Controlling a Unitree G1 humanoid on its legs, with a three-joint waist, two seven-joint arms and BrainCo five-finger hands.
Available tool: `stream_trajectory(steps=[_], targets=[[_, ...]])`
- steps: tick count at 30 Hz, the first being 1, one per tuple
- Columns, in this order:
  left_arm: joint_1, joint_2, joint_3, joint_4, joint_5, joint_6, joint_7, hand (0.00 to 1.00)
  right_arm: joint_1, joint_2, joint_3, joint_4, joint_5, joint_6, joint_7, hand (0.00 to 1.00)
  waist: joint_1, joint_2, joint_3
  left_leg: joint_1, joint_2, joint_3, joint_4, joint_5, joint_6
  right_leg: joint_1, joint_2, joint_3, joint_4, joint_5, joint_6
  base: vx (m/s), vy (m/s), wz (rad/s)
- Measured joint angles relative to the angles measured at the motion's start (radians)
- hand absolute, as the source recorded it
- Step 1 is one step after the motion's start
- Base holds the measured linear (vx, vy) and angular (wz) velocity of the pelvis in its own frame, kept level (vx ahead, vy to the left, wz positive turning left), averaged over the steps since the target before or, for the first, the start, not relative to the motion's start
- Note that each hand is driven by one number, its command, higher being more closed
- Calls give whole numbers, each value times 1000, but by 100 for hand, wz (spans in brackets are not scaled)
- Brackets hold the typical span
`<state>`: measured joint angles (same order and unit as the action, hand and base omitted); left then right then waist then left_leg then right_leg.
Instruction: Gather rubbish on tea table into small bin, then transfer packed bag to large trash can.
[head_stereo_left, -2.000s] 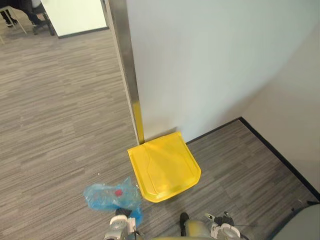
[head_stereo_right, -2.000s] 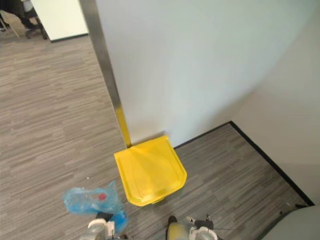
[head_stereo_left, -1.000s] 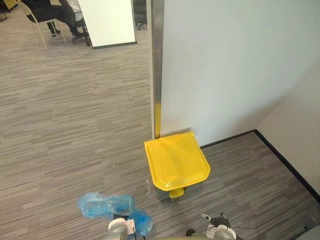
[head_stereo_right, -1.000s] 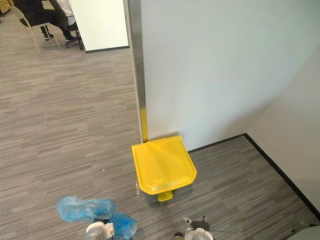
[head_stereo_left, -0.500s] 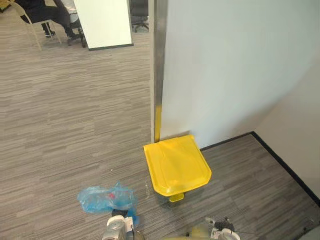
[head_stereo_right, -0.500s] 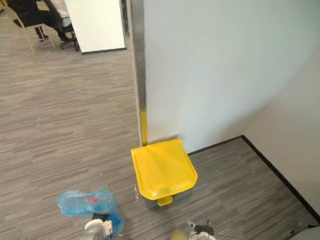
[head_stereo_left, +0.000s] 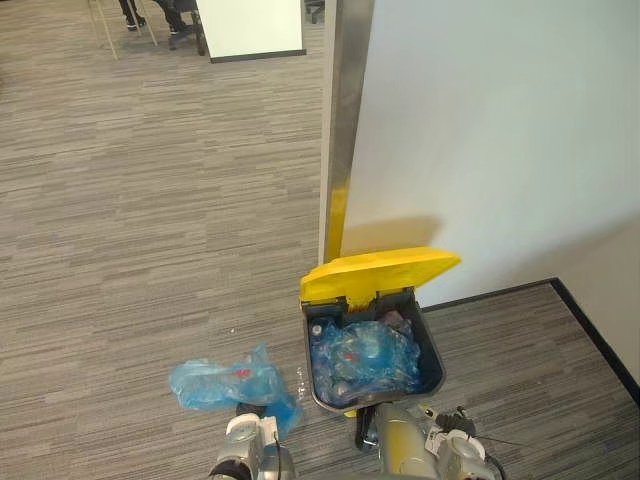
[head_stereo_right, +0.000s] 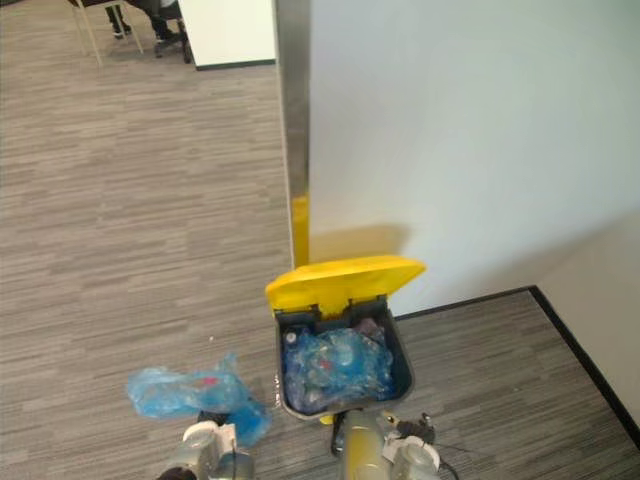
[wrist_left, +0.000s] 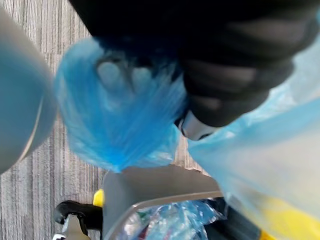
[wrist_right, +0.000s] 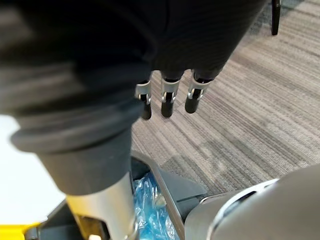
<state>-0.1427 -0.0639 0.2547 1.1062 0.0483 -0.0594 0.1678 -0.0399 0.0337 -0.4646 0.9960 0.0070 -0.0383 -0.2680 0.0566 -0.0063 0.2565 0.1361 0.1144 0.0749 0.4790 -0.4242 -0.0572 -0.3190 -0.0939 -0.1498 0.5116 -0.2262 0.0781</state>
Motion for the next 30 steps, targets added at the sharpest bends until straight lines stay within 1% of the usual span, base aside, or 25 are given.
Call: stream_trajectory(steps=[2,4,5,6,7,10,12,13,14,15,16,17,19,21,22,23,25,28,30], targets=[[-7,0,0,-3,0,-1,-1,100,0,-2,21,0,0,0,-4,0,-1,-4,-2,-33,4,0,25,0,-1,-4,-2,-10,-27,12,-4,-122,-36,9],[-14,2,0,-9,1,-2,0,100,-1,-1,41,-1,2,-1,-6,0,0,-13,-10,-88,9,-2,35,-11,-12,-38,0,-11,-53,48,-5,-190,-32,18],[-18,5,-14,-12,-1,-2,0,100,-8,-2,57,-16,3,-2,-6,0,-3,-10,-11,-149,19,-15,75,-49,-5,-81,1,-12,-52,61,-7,-183,-29,25],[-21,6,-19,-13,-1,-2,0,100,-10,-3,63,-23,2,0,-6,0,-2,-10,-11,-172,19,-23,90,-61,-11,-99,1,-13,-45,64,-9,-228,-39,24],[-23,13,-38,-13,-3,-1,1,100,-21,-8,92,-43,1,-1,-7,0,4,-10,-11,-252,23,-43,155,-83,-7,-148,5,-11,-39,83,-10,-155,-34,11],[-27,23,-55,-16,-12,-1,4,100,-34,-13,137,-69,4,-1,-12,0,4,-4,-8,-349,25,-69,205,-86,-8,-203,17,-9,-59,116,-18,-134,-42,16],[-31,25,-62,-18,-14,-2,5,100,-52,-6,172,-101,18,-3,-19,0,6,4,-3,-388,28,-78,214,-86,-8,-229,23,-7,-71,129,-22,-79,-72,6],[-33,22,-80,-39,-16,-3,7,100,-72,3,216,-144,36,-4,-21,0,6,16,1,-422,35,-89,227,-86,-8,-251,32,-10,-81,142,-24,-50,-78,2],[-39,18,-90,-64,-34,-5,10,100,-95,6,256,-184,38,-10,-27,0,11,19,4,-449,38,-91,229,-86,-8,-276,38,-10,-83,149,-27,-39,-84,0],[-42,15,-90,-75,-37,-5,12,100,-108,7,273,-203,39,-11,-27,0,13,23,7,-456,39,-93,230,-85,-8,-283,40,-10,-83,151,-27,-22,-103,-3],[-49,10,-97,-102,-53,-12,30,100,-146,6,307,-255,44,-20,-29,0,16,38,16,-474,46,-101,236,-85,-9,-295,48,-19,-85,154,-25,-19,-117,2],[-52,8,-104,-130,-57,-20,44,100,-182,6,332,-297,45,-32,-33,0,17,45,18,-489,51,-101,241,-84,-11,-309,54,-26,-81,154,-25,-14,-96,2],[-60,8,-128,-170,-77,-23,48,100,-241,5,366,-347,45,-42,-45,0,19,51,23,-507,57,-114,242,-79,-14,-322,59,-39,-80,155,-25,-3,-101,9],[-62,9,-150,-220,-93,-25,54,100,-299,-8,391,-384,44,-48,-57,0,27,51,25,-523,63,-116,243,-76,-18,-340,60,-45,-76,155,-26,-19,-109,5],[-61,11,-172,-265,-103,-32,69,100,-349,-25,410,-411,44,-51,-62,0,32,50,29,-537,64,-116,246,-75,-18,-354,61,-46,-70,157,-29,-26,-64,-2],[-61,11,-174,-269,-104,-34,70,100,-354,-28,412,-413,44,-51,-63,0,32,50,29,-538,64,-116,247,-75,-18,-355,61,-46,-69,158,-29,-35,-70,-1],[-58,12,-206,-348,-132,-62,87,100,-460,-59,435,-435,49,-46,-81,0,41,52,51,-550,69,-127,259,-76,-18,-361,64,-54,-61,159,-31,-48,-60,6],[-56,12,-247,-398,-138,-67,90,100,-542,-86,440,-435,55,-45,-94,0,51,50,68,-553,68,-140,259,-76,-18,-360,66,-58,-64,163,-37,-48,-49,6],[-41,13,-275,-430,-142,-71,91,100,-604,-89,445,-436,75,-44,-103,0,53,50,76,-554,70,-146,258,-76,-18,-360,72,-59,-68,166,-42,-36,-51,-2]])
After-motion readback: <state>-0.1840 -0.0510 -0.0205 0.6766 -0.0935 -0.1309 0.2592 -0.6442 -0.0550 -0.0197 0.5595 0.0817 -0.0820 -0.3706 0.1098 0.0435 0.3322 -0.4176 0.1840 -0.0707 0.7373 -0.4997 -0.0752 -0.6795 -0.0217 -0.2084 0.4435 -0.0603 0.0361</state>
